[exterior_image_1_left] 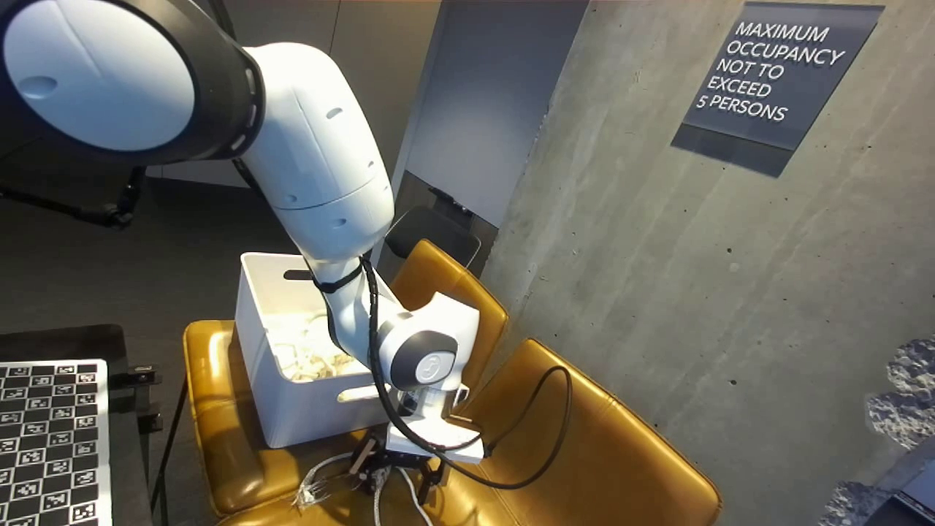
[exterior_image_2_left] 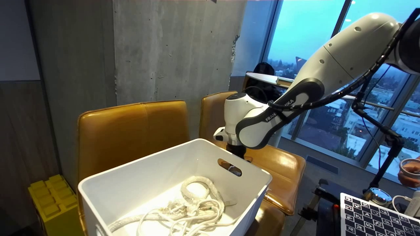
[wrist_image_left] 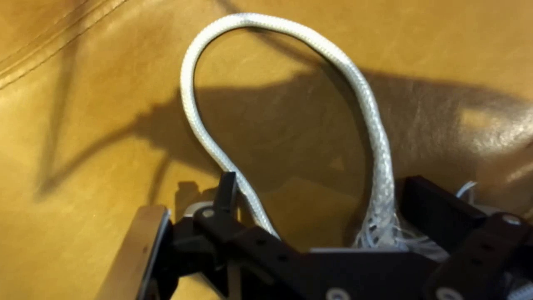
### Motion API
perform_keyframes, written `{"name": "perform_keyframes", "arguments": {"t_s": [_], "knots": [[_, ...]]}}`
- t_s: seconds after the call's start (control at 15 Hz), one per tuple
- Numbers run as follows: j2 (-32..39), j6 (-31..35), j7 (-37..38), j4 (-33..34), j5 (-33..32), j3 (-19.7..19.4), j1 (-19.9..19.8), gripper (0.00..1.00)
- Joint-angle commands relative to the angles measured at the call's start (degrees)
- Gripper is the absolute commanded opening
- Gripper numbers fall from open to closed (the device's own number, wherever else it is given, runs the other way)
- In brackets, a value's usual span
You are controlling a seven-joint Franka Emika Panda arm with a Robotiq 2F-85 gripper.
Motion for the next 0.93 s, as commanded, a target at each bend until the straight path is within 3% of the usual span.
{"name": "perform_keyframes", "arguments": {"t_s": [0.0,0.13,0.67,0.8,0.87], "knots": [[4.32,-0.45,0.01,4.88,-0.64,-0.36,1.61,1.0],[4.7,-1.27,-0.01,5.52,-0.88,-0.45,1.8,0.74],[6.34,-2.08,0.16,8.29,-1.24,-0.93,1.78,0.14],[6.52,-2.22,0.19,8.47,-1.14,-1.12,1.62,0.01],[5.89,-2.16,0.16,7.4,-0.98,-0.99,1.45,0.0]]}}
